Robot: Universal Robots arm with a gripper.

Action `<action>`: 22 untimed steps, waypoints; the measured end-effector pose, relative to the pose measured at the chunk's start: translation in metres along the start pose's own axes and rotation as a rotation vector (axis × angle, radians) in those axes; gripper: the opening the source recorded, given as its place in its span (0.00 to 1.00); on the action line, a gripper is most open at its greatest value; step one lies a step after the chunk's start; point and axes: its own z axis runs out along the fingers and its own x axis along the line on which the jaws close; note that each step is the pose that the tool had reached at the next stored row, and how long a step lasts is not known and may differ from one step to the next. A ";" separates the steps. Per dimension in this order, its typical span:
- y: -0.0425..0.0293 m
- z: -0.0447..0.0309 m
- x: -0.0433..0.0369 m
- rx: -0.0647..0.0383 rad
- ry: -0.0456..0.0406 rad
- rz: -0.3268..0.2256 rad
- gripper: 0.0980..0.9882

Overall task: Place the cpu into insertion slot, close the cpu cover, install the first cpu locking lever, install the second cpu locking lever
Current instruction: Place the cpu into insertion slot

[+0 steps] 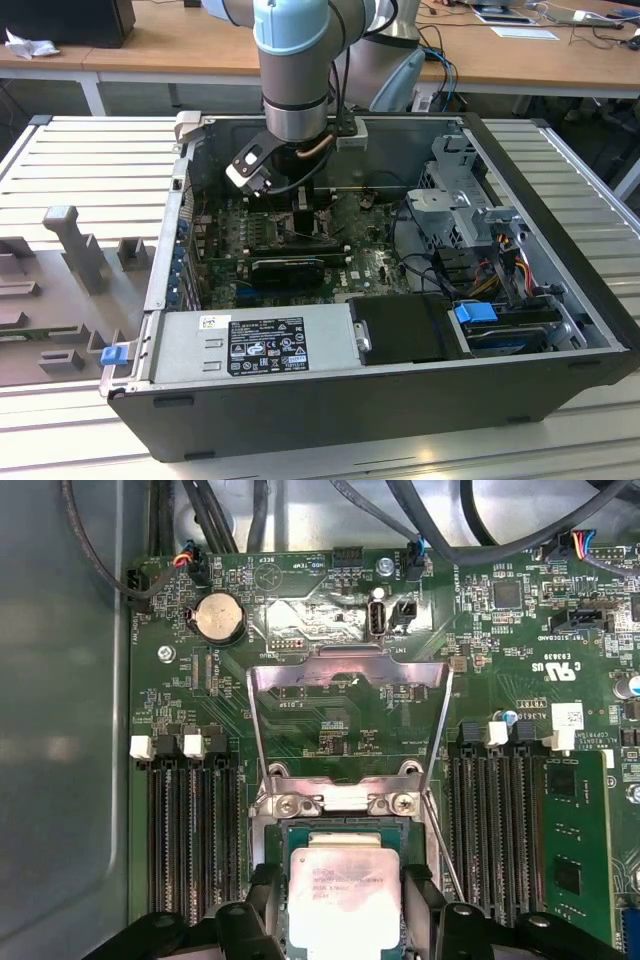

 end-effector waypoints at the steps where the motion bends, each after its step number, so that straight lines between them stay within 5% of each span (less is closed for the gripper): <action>1: 0.0000 0.0000 -0.0003 0.000 0.0001 0.000 0.58; 5: 0.0000 0.0000 -0.0004 0.000 -0.0023 -0.002 0.56; 6: 0.0000 0.0000 -0.0004 0.000 -0.0019 -0.004 0.48; 19: 0.0000 0.0004 -0.0005 0.001 -0.0061 -0.040 0.48; 22: 0.0000 0.0006 -0.0004 0.000 -0.0056 -0.040 0.56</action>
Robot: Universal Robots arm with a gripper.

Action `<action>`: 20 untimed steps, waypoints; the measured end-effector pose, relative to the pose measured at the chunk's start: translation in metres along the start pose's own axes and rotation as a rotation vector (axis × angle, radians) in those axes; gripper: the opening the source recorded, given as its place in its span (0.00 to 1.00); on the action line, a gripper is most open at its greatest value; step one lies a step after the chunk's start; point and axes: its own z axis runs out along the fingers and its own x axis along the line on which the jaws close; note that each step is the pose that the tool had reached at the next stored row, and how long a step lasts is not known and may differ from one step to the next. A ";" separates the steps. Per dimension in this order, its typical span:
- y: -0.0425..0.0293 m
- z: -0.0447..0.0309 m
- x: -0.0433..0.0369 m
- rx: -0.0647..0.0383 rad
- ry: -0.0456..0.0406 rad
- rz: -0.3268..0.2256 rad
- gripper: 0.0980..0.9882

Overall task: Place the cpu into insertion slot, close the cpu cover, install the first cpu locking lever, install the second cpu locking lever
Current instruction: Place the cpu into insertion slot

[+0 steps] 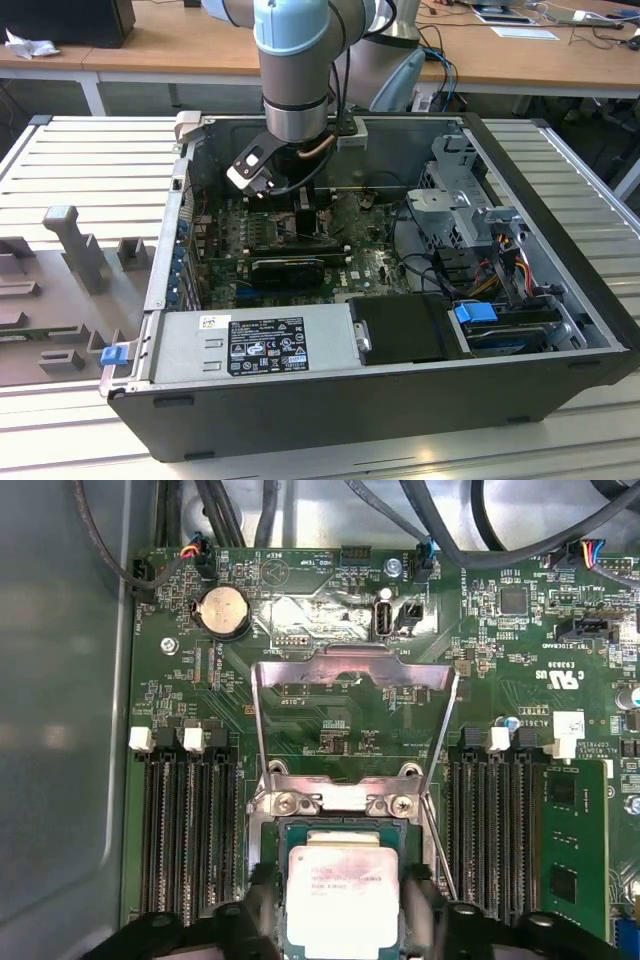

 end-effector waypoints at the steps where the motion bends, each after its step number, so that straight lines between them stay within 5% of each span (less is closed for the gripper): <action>1: 0.0000 -0.0001 -0.0001 0.000 -0.0002 0.000 0.64; 7: 0.0005 -0.0066 0.0000 0.001 -0.0002 0.000 0.63; 12: 0.0016 -0.0106 0.0000 0.007 -0.0002 0.000 0.27; 13: 0.0018 -0.0116 0.0000 0.008 -0.0002 0.000 0.27; 16: 0.0023 -0.0173 0.0001 0.011 0.0000 0.000 0.01; 20: 0.0026 -0.0210 0.0001 0.011 -0.0001 0.000 0.01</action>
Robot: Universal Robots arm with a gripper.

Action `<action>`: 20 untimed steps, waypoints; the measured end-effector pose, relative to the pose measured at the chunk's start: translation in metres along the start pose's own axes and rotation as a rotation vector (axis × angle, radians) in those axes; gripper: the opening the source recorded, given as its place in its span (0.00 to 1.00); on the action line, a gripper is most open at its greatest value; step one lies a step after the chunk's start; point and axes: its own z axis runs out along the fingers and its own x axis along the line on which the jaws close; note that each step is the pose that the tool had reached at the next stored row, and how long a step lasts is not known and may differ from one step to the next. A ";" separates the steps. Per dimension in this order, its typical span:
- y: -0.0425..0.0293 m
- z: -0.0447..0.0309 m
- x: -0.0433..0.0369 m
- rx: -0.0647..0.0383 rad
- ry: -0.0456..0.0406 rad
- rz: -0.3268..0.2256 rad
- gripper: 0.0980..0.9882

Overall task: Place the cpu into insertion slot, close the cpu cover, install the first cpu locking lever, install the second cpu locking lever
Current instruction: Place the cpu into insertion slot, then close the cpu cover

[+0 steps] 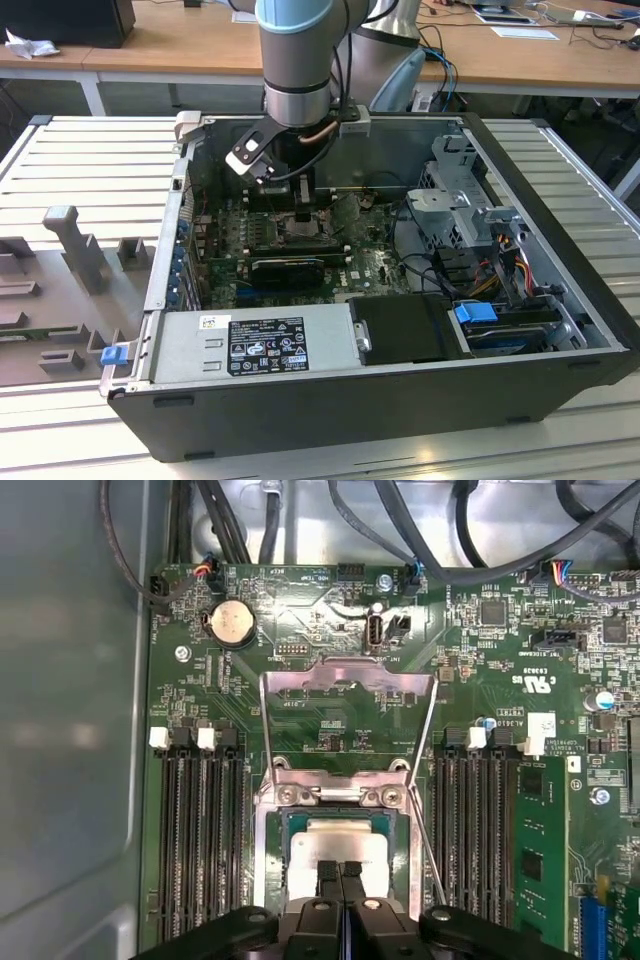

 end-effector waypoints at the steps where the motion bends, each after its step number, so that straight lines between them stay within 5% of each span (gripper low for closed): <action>1: 0.0001 -0.0008 0.0000 0.000 0.0000 0.000 0.01; 9: 0.0060 -0.0073 -0.0021 0.001 0.0000 0.000 0.01; 14: 0.0070 -0.0204 -0.0019 0.001 0.0002 0.000 0.01; 20: 0.0131 -0.0203 -0.0020 0.001 0.0003 0.000 0.01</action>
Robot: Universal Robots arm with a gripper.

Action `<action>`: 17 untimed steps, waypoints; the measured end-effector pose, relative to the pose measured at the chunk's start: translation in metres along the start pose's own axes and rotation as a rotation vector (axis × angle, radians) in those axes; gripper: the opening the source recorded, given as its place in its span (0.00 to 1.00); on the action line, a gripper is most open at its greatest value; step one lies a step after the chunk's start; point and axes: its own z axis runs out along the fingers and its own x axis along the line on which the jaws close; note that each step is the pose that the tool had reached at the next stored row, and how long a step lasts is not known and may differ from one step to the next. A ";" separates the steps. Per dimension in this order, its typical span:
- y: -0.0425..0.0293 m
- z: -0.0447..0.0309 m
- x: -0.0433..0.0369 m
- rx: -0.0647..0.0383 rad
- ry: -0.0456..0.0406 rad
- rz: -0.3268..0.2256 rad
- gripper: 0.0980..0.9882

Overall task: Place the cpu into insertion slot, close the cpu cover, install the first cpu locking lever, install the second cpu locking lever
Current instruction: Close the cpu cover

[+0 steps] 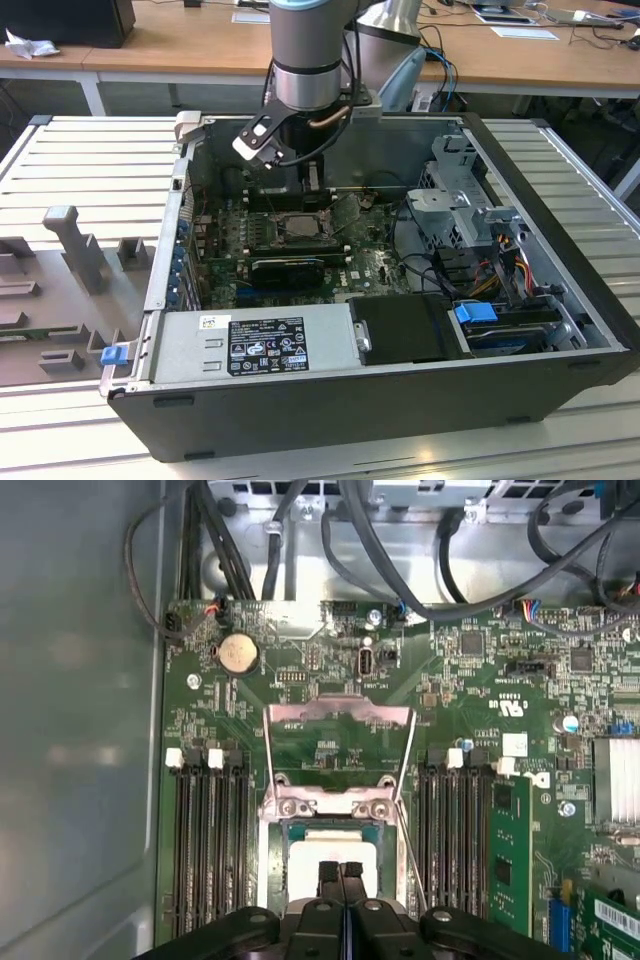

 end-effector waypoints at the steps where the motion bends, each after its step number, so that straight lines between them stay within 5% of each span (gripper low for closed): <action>1: 0.0014 0.0001 0.0000 0.000 -0.0001 0.000 0.01; 10: 0.0115 0.0008 -0.0001 0.004 -0.0001 0.000 0.01; 17: 0.0119 -0.0010 -0.0001 0.004 0.0015 0.000 0.01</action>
